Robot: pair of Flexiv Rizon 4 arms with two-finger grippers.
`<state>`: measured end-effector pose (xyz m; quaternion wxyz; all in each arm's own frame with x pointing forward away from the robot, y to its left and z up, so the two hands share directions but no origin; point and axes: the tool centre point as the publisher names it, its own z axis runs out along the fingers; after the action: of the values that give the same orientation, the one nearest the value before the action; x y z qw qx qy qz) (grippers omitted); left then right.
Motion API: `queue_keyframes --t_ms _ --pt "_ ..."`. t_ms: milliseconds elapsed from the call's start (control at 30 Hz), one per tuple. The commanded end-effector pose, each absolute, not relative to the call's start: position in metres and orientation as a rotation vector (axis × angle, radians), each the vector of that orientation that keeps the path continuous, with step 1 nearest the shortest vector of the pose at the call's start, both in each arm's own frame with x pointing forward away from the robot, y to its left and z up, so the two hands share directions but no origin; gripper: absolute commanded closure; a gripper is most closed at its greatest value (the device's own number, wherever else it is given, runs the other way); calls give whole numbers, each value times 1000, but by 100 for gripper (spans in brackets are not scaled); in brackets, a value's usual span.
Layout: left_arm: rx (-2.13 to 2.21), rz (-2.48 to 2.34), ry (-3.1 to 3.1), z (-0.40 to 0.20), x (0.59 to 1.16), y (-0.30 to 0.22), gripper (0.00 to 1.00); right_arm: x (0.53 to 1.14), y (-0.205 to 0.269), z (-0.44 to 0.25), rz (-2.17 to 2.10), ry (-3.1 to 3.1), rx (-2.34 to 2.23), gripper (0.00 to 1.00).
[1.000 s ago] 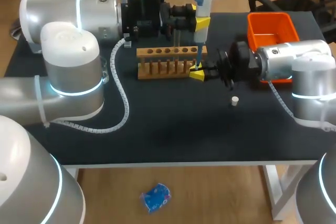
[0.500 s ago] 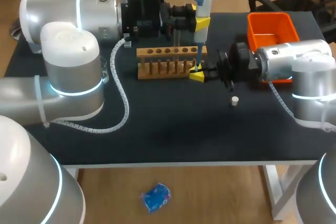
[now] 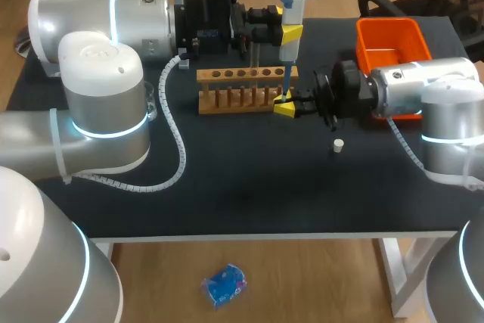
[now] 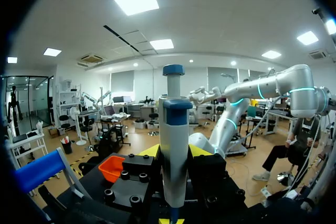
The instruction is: Invert the test tube, pick up the pipette, mount the tip to pipette, aspirate from beaker and dispense into the tube, eject the tip, return the pipette, and cap with the stopper.
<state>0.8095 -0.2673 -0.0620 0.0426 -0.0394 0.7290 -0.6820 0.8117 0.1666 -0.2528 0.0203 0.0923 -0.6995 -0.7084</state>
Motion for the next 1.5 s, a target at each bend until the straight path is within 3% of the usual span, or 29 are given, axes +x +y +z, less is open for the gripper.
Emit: queue_keyframes --t_ms 33,1500 --pt "-119 -2090 2226 -63 809 -267 100 811 166 -252 -2199 -2172 291 100" --pt "-119 -2090 2226 -63 809 -267 100 814 170 -247 -2219 -2143 294 100"
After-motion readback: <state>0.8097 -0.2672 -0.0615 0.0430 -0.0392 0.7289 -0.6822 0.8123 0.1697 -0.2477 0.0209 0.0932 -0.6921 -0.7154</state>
